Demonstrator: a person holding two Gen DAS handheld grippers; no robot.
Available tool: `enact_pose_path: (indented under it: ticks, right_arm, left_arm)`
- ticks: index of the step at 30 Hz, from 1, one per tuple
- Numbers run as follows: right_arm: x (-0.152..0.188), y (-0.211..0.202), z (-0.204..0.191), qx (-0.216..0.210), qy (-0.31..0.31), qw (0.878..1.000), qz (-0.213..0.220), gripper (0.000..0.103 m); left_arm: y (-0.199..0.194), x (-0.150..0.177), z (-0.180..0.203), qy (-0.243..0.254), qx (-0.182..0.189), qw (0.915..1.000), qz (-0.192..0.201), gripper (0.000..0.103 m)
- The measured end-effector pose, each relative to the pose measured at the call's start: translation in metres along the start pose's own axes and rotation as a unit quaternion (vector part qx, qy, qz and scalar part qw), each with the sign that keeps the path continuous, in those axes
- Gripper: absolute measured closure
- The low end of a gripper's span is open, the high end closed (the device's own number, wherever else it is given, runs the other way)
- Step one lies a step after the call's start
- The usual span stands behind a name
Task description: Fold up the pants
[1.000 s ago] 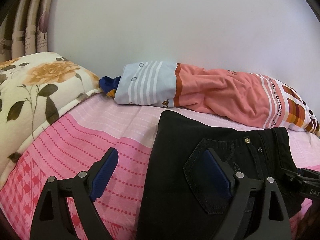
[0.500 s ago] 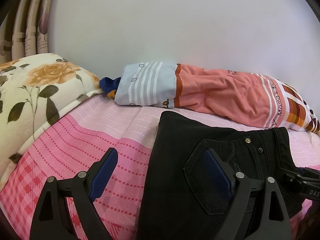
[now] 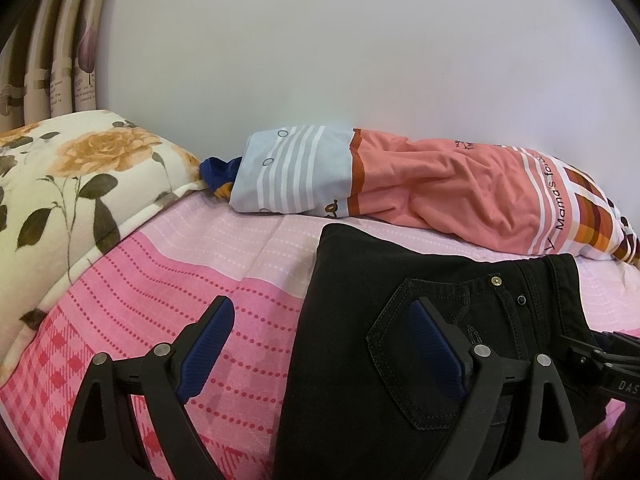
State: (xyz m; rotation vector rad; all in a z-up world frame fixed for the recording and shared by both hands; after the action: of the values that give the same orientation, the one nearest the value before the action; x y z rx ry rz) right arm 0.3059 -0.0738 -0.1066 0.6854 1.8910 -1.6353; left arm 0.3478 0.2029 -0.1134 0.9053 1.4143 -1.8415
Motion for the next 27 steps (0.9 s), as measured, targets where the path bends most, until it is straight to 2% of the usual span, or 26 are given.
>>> enact_pose_path:
  ticks: [27]
  right_arm:
    - [-0.0013, 0.0019, -0.0002, 0.001, -0.003, 1.0, 0.0, 0.046]
  left_arm:
    - [-0.0006, 0.0003, 0.0008, 0.002, -0.002, 1.0, 0.001, 0.012]
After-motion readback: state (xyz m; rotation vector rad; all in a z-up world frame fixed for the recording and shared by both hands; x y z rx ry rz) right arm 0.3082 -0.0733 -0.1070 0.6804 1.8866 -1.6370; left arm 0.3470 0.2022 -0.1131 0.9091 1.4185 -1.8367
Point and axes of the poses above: each gripper's, at about its wrist camera, not at the fingertips, and y roughly the way its jaws point, z to its right, x to its underside, the point moved 8 cm from there along y, roughly the way its jaws point, and after that the axes turned 12 degrees about x, right-handed, at the moved point
